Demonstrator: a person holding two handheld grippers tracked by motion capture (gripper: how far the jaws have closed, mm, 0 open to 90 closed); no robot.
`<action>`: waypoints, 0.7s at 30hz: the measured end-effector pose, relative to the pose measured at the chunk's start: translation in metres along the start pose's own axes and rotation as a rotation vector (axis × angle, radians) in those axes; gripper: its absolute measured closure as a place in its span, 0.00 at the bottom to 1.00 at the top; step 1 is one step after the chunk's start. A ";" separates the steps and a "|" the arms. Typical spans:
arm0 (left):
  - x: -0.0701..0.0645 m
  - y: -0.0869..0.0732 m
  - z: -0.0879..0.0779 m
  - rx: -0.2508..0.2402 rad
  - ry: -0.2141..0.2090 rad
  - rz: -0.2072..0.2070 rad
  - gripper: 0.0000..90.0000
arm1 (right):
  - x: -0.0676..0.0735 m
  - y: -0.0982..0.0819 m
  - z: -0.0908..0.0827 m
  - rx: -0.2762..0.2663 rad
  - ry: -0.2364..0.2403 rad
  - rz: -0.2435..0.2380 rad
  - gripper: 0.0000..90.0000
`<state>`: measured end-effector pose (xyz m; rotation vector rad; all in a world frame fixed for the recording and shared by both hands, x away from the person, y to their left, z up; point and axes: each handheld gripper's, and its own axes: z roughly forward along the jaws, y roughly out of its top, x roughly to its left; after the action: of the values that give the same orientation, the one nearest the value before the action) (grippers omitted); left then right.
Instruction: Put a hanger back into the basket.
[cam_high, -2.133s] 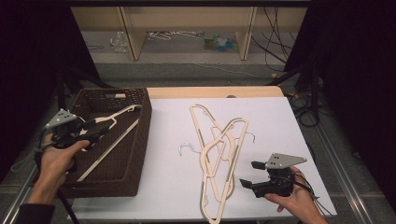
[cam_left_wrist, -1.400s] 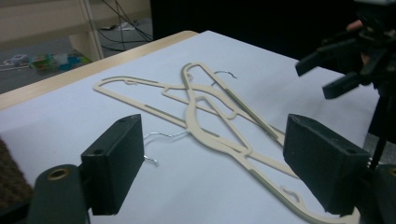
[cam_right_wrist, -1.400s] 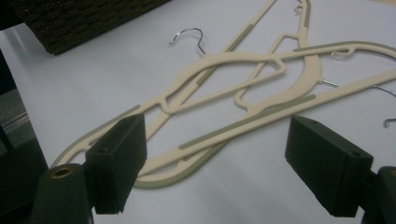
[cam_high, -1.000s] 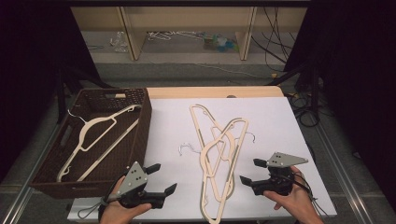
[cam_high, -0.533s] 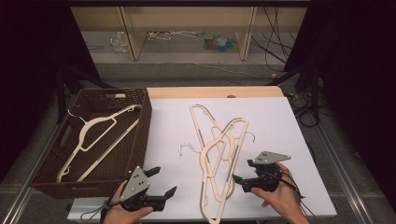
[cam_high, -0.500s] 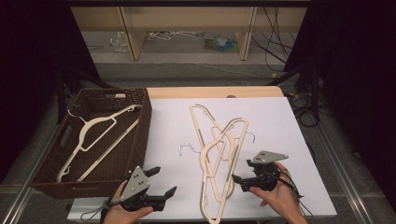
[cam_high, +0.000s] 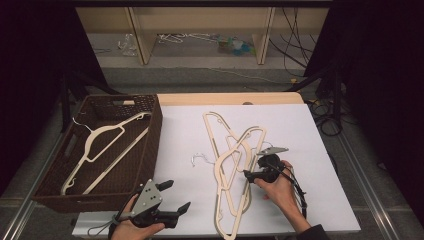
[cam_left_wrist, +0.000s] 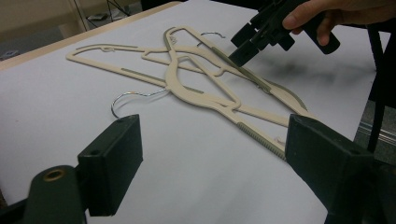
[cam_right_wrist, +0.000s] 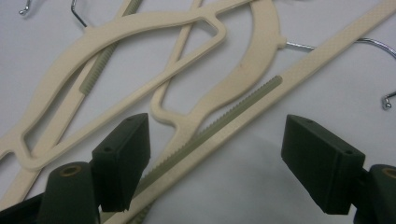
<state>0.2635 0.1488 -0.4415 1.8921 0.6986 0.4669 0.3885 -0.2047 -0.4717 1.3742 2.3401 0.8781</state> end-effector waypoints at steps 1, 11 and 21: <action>0.000 0.000 0.000 0.001 0.001 0.000 0.21 | -0.001 0.001 0.002 -0.006 0.000 -0.013 0.28; 0.000 -0.001 0.001 0.003 -0.005 0.004 0.21 | -0.001 0.002 0.008 0.044 -0.019 -0.035 0.37; 0.000 -0.001 0.001 0.009 -0.013 0.007 0.21 | -0.009 0.001 0.005 0.058 0.025 0.008 0.47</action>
<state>0.2638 0.1484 -0.4432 1.9054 0.6870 0.4561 0.3961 -0.2103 -0.4760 1.4044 2.3984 0.8403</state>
